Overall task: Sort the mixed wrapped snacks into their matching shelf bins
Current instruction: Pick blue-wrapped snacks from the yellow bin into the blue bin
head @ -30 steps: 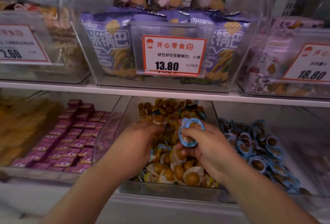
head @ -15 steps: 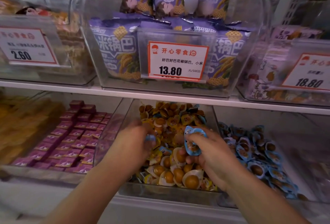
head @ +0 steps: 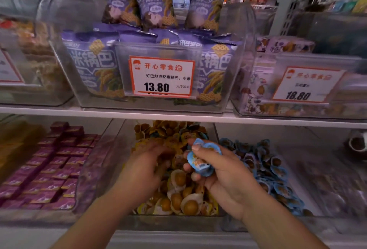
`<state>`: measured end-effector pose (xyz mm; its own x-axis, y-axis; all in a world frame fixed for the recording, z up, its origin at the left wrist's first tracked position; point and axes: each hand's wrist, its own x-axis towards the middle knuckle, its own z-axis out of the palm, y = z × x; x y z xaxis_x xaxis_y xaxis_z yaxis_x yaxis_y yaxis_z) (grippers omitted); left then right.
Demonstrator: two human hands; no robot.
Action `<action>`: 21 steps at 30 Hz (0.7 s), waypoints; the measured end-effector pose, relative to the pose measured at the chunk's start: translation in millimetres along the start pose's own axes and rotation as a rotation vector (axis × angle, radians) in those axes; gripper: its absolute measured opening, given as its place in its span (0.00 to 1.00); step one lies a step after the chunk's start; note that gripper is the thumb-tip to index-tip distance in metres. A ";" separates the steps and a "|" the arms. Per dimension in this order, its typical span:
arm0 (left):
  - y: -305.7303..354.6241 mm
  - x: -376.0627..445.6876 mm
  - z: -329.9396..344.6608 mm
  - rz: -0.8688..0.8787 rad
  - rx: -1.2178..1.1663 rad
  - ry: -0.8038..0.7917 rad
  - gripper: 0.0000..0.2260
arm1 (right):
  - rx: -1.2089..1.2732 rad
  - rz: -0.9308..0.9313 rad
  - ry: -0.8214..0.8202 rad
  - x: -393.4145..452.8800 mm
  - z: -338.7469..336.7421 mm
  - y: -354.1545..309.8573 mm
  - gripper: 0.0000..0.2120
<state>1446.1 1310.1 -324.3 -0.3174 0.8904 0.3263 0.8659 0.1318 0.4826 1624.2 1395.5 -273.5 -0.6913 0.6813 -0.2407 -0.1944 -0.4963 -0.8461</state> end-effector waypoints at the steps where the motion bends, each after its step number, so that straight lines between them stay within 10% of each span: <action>1: -6.4 -0.8 4.7 0.024 0.163 -0.127 0.12 | -0.005 -0.003 -0.008 -1.2 -1.5 -0.7 0.19; 7: -3.0 4.2 10.5 -0.131 0.224 0.013 0.06 | -0.130 -0.066 -0.007 -7.4 -7.0 -1.6 0.12; 11: 23.6 6.5 -3.8 -0.249 -0.361 0.365 0.04 | -0.173 -0.120 0.026 -9.1 -9.4 -2.4 0.10; 15: 74.6 -0.8 4.9 -0.135 -0.746 0.355 0.07 | -0.172 -0.132 -0.037 -13.2 -13.5 -6.5 0.13; 21: 86.8 3.9 28.9 0.060 -0.305 0.291 0.16 | -0.084 -0.211 0.073 -16.7 -45.4 -16.0 0.12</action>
<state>1531.2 1337.6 -304.7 -0.4040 0.7267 0.5556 0.7456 -0.0903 0.6602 1670.5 1416.5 -277.6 -0.5889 0.8037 -0.0854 -0.2684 -0.2941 -0.9173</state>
